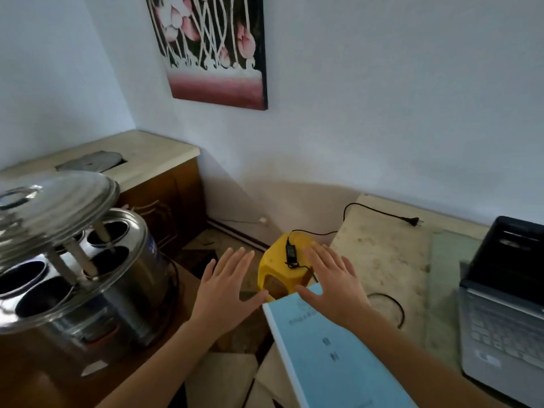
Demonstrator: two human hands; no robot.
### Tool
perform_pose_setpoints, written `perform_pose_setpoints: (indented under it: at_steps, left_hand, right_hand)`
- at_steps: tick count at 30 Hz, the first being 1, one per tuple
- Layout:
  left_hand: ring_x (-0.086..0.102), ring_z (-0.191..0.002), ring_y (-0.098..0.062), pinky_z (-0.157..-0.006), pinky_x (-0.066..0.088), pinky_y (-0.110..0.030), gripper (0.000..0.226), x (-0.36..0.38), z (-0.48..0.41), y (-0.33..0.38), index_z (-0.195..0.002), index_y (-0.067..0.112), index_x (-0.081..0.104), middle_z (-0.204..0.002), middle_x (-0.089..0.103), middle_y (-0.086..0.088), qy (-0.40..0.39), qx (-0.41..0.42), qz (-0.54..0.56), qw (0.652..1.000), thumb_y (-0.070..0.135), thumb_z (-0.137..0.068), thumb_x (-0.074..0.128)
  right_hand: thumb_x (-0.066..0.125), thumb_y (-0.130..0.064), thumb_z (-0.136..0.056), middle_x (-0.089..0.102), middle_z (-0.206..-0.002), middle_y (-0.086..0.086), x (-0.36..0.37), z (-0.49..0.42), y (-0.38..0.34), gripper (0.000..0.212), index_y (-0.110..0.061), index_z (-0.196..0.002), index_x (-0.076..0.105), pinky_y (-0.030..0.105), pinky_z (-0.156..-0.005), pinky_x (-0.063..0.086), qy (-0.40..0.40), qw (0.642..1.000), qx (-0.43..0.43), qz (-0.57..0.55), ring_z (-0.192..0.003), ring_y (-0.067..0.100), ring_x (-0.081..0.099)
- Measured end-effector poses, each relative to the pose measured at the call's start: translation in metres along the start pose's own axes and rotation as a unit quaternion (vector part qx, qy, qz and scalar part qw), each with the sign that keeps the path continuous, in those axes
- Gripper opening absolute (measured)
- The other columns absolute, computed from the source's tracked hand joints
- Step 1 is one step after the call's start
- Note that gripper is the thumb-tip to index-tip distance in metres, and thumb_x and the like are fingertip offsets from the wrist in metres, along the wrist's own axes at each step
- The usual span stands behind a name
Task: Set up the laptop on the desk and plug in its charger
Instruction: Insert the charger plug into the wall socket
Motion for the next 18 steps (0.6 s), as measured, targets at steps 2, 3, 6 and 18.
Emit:
perform_pose_setpoints:
  at_steps: [2,3,6,18]
  left_hand:
    - [0.009,-0.146,-0.010,-0.115,0.003,-0.037,0.084,0.011,-0.026,-0.020,-0.146,0.038,0.013,-0.157,0.020,0.011,-0.005,0.019,0.000,1.000,0.081,-0.075,0.022]
    - [0.008,-0.146,-0.010,-0.115,0.004,-0.037,0.084,0.018,-0.041,-0.030,-0.146,0.038,0.012,-0.157,0.020,0.011,-0.011,0.025,0.001,1.000,0.082,-0.075,0.021]
    - [0.006,-0.146,-0.010,-0.116,0.006,-0.038,0.087,0.036,-0.081,-0.054,-0.147,0.037,0.012,-0.158,0.018,0.011,-0.035,0.044,0.002,0.998,0.084,-0.073,0.017]
    - [0.001,-0.147,-0.011,-0.117,0.003,-0.038,0.094,0.125,-0.235,-0.038,-0.149,0.031,0.013,-0.159,0.012,0.009,-0.144,0.174,0.086,0.970,0.084,-0.072,0.021]
  right_hand:
    - [0.026,-0.073,-0.078,0.009,-0.160,-0.010,0.015,-0.029,-0.001,0.082,-0.036,-0.149,0.006,0.046,-0.119,0.010,0.007,1.000,0.017,-0.009,-0.147,0.015,0.005]
    - [0.029,-0.072,-0.079,0.009,-0.160,-0.009,0.023,-0.044,-0.001,0.081,-0.036,-0.149,0.006,0.046,-0.119,0.010,0.007,0.999,0.028,-0.014,-0.147,0.015,0.005]
    - [0.037,-0.068,-0.082,0.010,-0.160,-0.009,0.045,-0.082,0.001,0.080,-0.035,-0.149,0.007,0.046,-0.120,0.008,-0.012,0.998,0.058,-0.028,-0.147,0.015,0.004]
    - [0.041,-0.070,-0.077,0.021,-0.157,-0.009,0.072,-0.151,0.064,0.082,-0.032,-0.146,0.019,0.043,-0.117,0.020,-0.024,0.974,0.224,-0.023,-0.143,0.016,0.019]
Point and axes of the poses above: each hand's wrist, its own z-axis away from the middle knuckle, its own x-axis out of the palm, y = z × x, the point moved 6 cm from there along -z, towards the middle knuckle
